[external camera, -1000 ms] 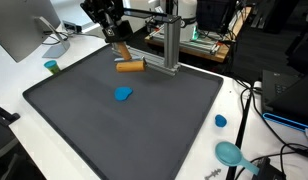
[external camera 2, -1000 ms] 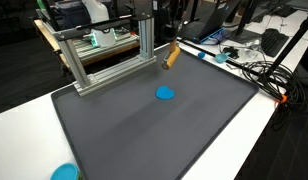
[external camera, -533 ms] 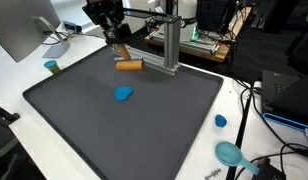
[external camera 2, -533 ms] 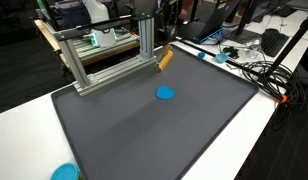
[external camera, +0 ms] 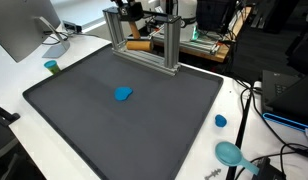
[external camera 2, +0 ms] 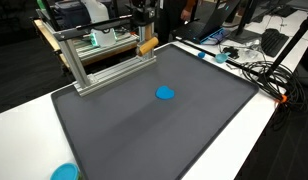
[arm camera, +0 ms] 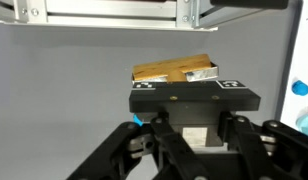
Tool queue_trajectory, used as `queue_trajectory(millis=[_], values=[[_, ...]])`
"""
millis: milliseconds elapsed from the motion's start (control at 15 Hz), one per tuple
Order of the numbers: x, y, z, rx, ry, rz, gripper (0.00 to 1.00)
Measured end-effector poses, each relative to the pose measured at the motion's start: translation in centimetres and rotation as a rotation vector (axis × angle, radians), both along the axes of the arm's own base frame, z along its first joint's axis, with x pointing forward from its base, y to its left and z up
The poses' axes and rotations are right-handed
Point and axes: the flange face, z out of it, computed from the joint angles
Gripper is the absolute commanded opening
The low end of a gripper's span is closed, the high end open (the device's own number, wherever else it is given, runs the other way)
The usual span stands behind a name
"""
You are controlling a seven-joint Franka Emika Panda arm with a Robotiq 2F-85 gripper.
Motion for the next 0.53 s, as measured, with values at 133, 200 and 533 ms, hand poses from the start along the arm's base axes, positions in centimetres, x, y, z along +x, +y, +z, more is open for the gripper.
queue_trajectory(millis=[133,200,533], values=[[-2.5,0.5,0.3,-0.010,0.006,-0.057,0.22],[-3.6,0.8,0.2,-0.013,0.011,-0.080,0.22],[-7.6,2.1,-0.9,-0.045,0.005,-0.186,0.22]])
